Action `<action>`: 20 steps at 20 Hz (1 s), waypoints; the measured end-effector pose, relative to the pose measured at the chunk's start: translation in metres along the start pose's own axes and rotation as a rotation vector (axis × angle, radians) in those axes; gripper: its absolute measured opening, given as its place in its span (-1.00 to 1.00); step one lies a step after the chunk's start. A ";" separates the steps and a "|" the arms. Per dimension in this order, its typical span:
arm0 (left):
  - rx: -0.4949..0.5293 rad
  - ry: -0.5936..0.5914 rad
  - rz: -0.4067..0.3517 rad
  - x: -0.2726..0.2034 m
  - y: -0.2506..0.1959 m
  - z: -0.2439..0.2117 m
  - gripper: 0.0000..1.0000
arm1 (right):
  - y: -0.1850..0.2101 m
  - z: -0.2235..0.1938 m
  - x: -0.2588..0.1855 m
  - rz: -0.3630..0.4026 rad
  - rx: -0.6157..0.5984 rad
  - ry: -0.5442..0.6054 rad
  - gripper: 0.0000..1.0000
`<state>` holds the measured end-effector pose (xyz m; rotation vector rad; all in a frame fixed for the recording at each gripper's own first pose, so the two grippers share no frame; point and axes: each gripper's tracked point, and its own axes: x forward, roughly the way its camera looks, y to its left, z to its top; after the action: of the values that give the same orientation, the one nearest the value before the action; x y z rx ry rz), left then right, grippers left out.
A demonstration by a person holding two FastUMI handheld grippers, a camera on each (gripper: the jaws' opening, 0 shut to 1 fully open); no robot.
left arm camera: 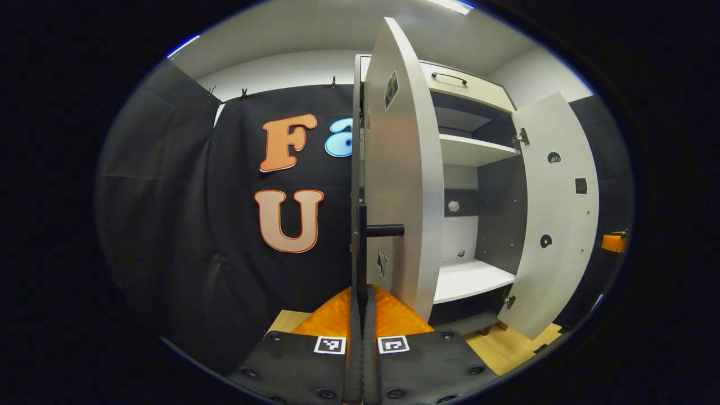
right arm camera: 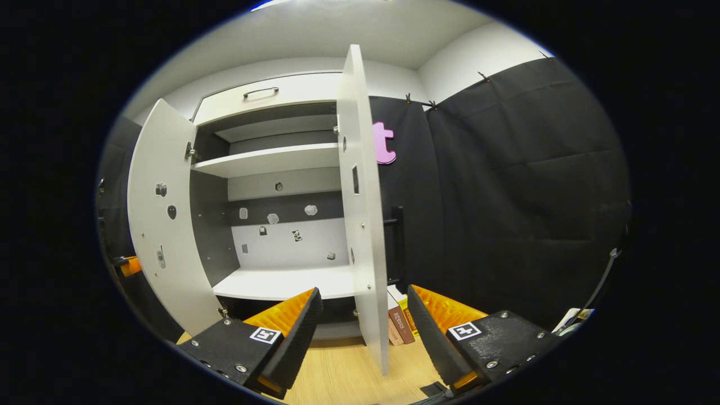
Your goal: Open the right door of the double-door shoe cabinet with the right hand, and open the left door with the left hand.
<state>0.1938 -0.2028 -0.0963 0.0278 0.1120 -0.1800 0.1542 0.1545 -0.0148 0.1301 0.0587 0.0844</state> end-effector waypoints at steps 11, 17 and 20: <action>-0.057 -0.016 -0.034 -0.014 0.004 0.010 -0.84 | 0.033 -0.001 -0.009 0.024 -0.024 0.008 0.85; -0.074 0.019 -0.008 -0.037 0.009 0.021 -0.84 | 0.052 0.026 -0.009 0.057 -0.058 -0.017 0.85; -0.120 0.001 0.002 -0.045 0.008 0.033 -0.85 | 0.057 0.048 -0.011 0.070 -0.074 -0.050 0.85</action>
<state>0.1550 -0.1878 -0.0585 -0.0920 0.1231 -0.1707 0.1422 0.2041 0.0411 0.0599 0.0014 0.1532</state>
